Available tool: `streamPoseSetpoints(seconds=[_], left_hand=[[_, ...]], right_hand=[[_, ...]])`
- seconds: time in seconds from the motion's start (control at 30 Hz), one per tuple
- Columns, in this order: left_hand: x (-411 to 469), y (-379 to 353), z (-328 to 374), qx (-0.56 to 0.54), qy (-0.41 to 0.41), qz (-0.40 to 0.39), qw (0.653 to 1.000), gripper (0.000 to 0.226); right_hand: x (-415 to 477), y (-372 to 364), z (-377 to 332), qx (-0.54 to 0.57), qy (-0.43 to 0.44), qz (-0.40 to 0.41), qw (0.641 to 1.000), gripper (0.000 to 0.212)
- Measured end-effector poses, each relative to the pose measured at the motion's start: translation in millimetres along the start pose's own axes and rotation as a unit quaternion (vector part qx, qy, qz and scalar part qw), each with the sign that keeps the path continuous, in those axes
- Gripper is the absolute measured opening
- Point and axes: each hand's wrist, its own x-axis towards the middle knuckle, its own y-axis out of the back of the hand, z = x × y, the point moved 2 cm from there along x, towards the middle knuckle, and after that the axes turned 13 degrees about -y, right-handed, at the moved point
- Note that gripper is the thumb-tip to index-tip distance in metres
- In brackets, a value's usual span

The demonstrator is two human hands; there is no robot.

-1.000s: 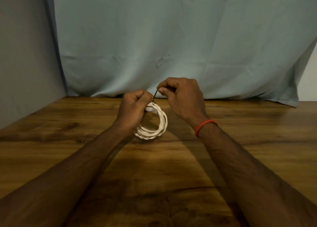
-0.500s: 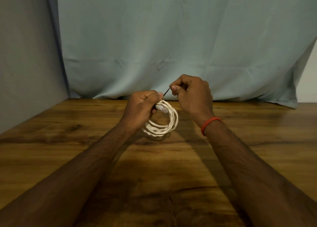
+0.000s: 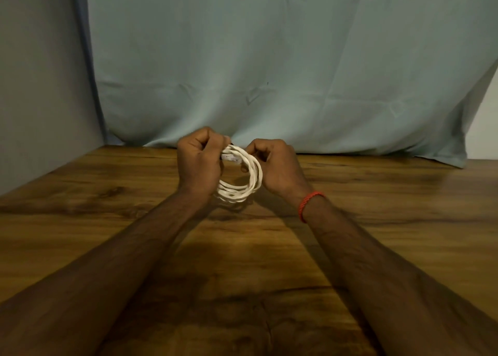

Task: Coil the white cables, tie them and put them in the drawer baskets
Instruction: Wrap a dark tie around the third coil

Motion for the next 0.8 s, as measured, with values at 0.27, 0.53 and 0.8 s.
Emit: streamPoseSetpoints(seconds=[0.27, 0.53, 0.8], left_hand=[[2, 4, 1, 0.064, 0.028, 0.027, 0.997, 0.028], [11, 11, -3, 0.134, 0.042, 0.026, 0.99, 0.034], [14, 13, -13, 0.155, 0.062, 0.036, 0.985, 0.043]], right_hand=[[-6, -11, -2, 0.044, -0.016, -0.133, 0.99, 0.024], [-6, -6, -7, 0.023, -0.046, -0.172, 0.984, 0.022], [3, 7, -16, 0.047, 0.008, 0.006, 0.999, 0.008]])
